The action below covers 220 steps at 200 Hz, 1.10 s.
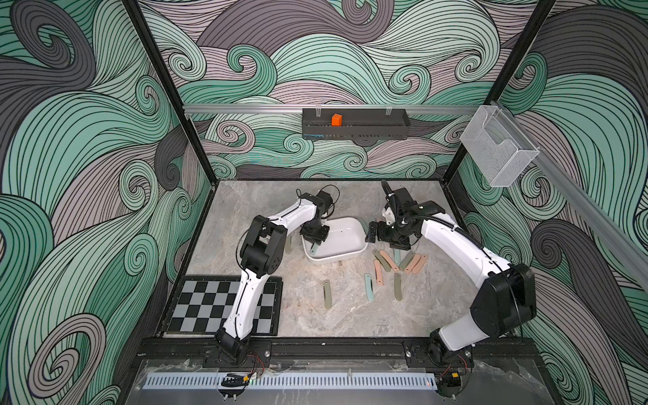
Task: Take the fruit knife out of the storage box
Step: Pick up the fruit knife from the storage box, then place the fruit knife at the center of the board.
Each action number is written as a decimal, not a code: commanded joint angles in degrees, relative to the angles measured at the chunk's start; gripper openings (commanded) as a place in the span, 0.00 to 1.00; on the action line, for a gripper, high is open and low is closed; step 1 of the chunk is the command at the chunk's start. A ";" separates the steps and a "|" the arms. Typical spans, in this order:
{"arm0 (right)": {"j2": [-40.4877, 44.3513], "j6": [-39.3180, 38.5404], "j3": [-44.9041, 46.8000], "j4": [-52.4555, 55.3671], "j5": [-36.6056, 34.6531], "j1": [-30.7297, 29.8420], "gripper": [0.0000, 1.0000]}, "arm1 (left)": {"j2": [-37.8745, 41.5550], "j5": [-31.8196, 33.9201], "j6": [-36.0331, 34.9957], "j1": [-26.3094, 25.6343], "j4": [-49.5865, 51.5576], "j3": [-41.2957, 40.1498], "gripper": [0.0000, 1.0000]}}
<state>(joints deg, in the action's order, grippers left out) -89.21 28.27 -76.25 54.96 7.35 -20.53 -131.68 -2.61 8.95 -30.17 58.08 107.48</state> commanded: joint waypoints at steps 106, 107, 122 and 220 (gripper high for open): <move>0.88 3.36 0.13 -4.05 3.96 -3.04 0.98 | 5.87 1.19 2.22 -0.92 9.64 8.89 0.26; 0.88 3.45 0.13 -4.06 3.97 -3.07 0.98 | 5.97 1.20 2.30 -0.97 9.75 8.89 0.26; 0.98 4.01 0.38 -4.51 3.63 -4.18 0.98 | 7.91 1.12 3.51 -1.02 10.71 8.06 0.27; 1.32 9.75 2.90 -8.77 1.00 -13.95 0.98 | 33.82 2.38 15.36 -1.03 8.31 -18.30 0.29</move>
<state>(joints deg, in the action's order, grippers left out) -89.14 35.11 -74.52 47.68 9.82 -32.91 -102.35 -0.97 18.90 -30.92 66.13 94.30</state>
